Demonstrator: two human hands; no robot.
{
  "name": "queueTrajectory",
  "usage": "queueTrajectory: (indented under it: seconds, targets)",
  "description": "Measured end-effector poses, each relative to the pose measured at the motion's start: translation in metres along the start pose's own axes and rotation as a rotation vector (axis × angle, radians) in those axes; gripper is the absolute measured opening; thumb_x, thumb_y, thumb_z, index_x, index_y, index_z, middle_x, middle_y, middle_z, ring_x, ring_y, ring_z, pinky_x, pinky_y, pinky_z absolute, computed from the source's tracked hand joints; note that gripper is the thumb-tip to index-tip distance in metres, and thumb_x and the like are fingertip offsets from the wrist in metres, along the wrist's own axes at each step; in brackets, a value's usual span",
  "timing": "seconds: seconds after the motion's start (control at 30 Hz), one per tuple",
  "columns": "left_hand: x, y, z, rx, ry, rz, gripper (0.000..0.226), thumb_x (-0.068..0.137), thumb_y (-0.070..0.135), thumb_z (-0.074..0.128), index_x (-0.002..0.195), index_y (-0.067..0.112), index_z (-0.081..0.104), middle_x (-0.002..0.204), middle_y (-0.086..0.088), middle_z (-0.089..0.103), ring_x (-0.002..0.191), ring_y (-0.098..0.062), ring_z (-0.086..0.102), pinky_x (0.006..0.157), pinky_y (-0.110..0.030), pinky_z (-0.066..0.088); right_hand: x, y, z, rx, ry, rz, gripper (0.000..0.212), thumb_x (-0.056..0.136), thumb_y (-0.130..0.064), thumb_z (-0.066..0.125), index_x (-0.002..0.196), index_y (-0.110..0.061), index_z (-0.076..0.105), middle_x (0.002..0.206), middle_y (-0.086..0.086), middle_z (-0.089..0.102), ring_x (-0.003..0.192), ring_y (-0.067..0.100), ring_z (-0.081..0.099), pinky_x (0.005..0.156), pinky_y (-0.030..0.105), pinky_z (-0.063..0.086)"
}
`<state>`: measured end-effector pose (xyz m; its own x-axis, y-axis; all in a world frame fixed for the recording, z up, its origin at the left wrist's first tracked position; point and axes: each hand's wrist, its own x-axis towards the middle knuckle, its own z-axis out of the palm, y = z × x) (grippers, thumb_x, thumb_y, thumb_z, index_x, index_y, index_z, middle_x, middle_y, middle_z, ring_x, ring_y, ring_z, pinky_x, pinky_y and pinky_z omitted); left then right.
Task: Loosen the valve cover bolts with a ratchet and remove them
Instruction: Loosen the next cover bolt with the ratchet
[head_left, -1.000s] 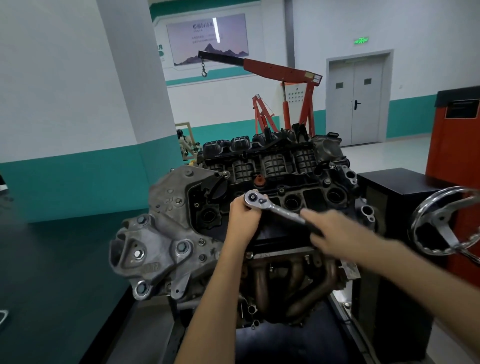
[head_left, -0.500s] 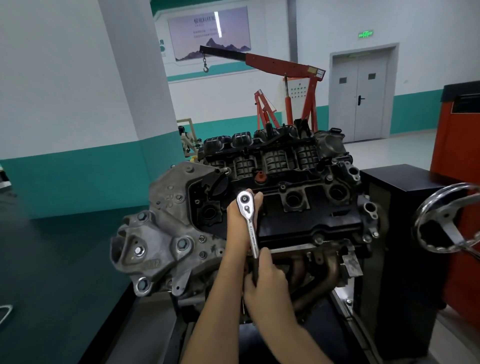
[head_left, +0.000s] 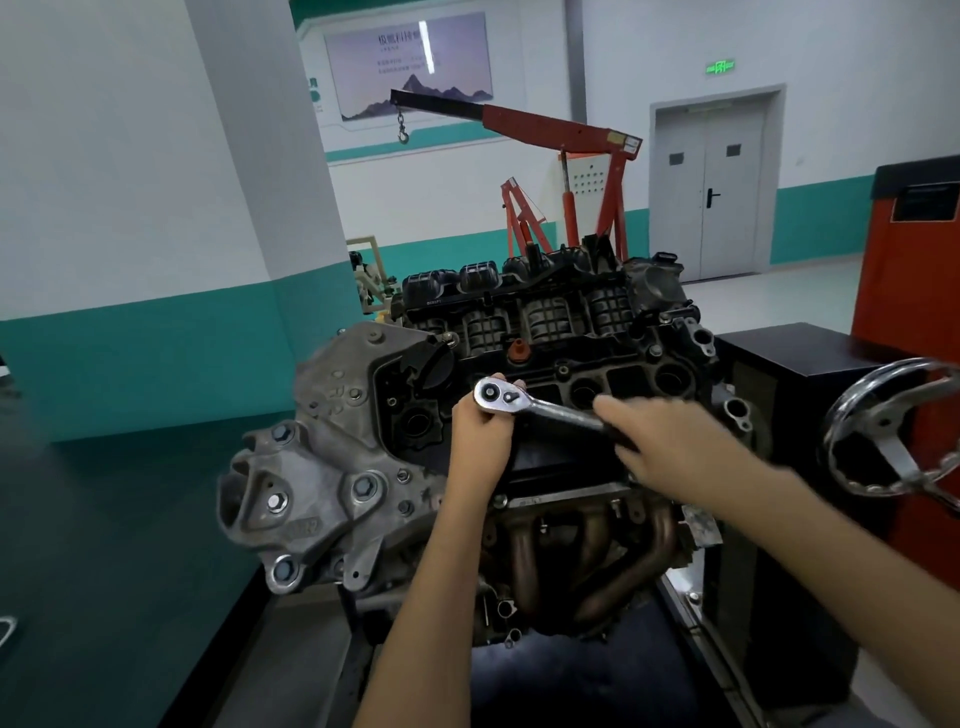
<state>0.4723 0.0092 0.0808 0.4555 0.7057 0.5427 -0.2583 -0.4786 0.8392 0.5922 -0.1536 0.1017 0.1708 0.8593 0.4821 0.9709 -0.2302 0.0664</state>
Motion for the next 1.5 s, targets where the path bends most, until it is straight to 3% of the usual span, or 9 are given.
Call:
queueTrajectory:
  seconds: [0.13,0.27,0.5,0.67,0.87,1.03,1.17,1.33,1.5]
  targets:
    - [-0.002,0.001,0.011,0.072,0.047,0.003,0.053,0.095,0.017,0.06,0.052,0.034,0.035,0.051,0.015,0.033,0.055,-0.003,0.029,0.055,-0.023,0.028,-0.043,-0.081,0.048,0.604,0.092,0.293,0.024,0.089,-0.014,0.057,0.111,-0.011,0.046,0.081,0.008,0.059,0.079,0.035,0.062,0.064,0.037,0.043]
    - [0.003,0.001,0.007,0.208,0.083,-0.024,0.045,0.093,0.021,0.063,0.059,0.02,0.033,0.054,0.011,0.035,0.054,-0.005,0.03,0.056,-0.027,0.031,-0.036,-0.137,0.067,0.821,0.104,0.38,0.028,0.09,-0.009,0.054,0.116,-0.008,0.043,0.086,0.011,0.06,0.082,0.031,0.063,0.07,0.039,0.051]
    - [0.012,0.018,-0.012,0.201,-0.25,0.083,0.048,0.09,0.019,0.07,0.051,0.024,0.042,0.051,0.011,0.04,0.053,-0.007,0.038,0.058,-0.019,0.036,-0.018,-0.013,0.013,0.399,-0.135,0.098,0.028,0.089,-0.013,0.057,0.115,-0.016,0.046,0.083,0.005,0.057,0.077,0.025,0.06,0.066,0.032,0.047]
    - [0.005,0.017,-0.004,0.072,-0.133,0.081,0.053,0.096,0.014,0.062,0.048,0.03,0.042,0.051,0.015,0.038,0.053,0.001,0.036,0.056,-0.013,0.033,0.015,0.021,-0.016,-0.01,-0.087,-0.071,0.03,0.092,-0.02,0.055,0.12,-0.02,0.044,0.098,0.002,0.061,0.09,0.029,0.061,0.068,0.032,0.039]
    - [-0.001,0.013,0.003,-0.026,-0.01,0.064,0.052,0.096,0.007,0.059,0.06,0.021,0.025,0.057,0.009,0.024,0.054,-0.006,0.023,0.055,-0.012,0.029,-0.037,-0.068,0.04,0.534,0.083,0.22,0.02,0.09,-0.017,0.058,0.1,-0.019,0.042,0.068,-0.007,0.047,0.063,0.02,0.05,0.053,0.028,0.035]
    - [-0.001,0.012,0.004,0.048,0.036,0.027,0.05,0.096,0.015,0.061,0.064,0.021,0.024,0.061,0.007,0.02,0.054,-0.005,0.02,0.05,-0.019,0.022,-0.032,-0.142,0.069,0.83,0.114,0.392,0.036,0.09,-0.007,0.054,0.123,-0.006,0.042,0.086,0.012,0.061,0.083,0.031,0.063,0.068,0.036,0.05]
    - [0.0,0.013,-0.003,0.061,-0.046,0.019,0.054,0.096,0.017,0.061,0.056,0.027,0.026,0.056,0.011,0.024,0.054,-0.007,0.023,0.052,-0.021,0.023,-0.036,-0.095,0.05,0.663,0.012,0.296,0.04,0.089,-0.011,0.056,0.127,-0.009,0.043,0.076,0.0,0.049,0.081,0.032,0.06,0.07,0.035,0.046]
    - [0.004,0.02,0.0,0.127,-0.123,0.045,0.055,0.096,0.013,0.059,0.051,0.028,0.031,0.051,0.014,0.031,0.053,-0.003,0.028,0.052,-0.017,0.027,-0.001,0.007,-0.015,0.116,-0.153,0.023,0.032,0.091,-0.017,0.056,0.12,-0.015,0.045,0.094,0.01,0.063,0.089,0.033,0.063,0.073,0.037,0.047]
    - [-0.001,0.015,0.002,0.006,-0.037,0.031,0.046,0.098,0.011,0.056,0.06,0.016,0.03,0.056,0.009,0.03,0.057,-0.007,0.028,0.055,-0.019,0.028,-0.001,-0.003,-0.008,0.021,-0.029,0.026,0.03,0.092,-0.021,0.055,0.12,-0.017,0.044,0.1,0.007,0.063,0.09,0.033,0.063,0.071,0.037,0.046]
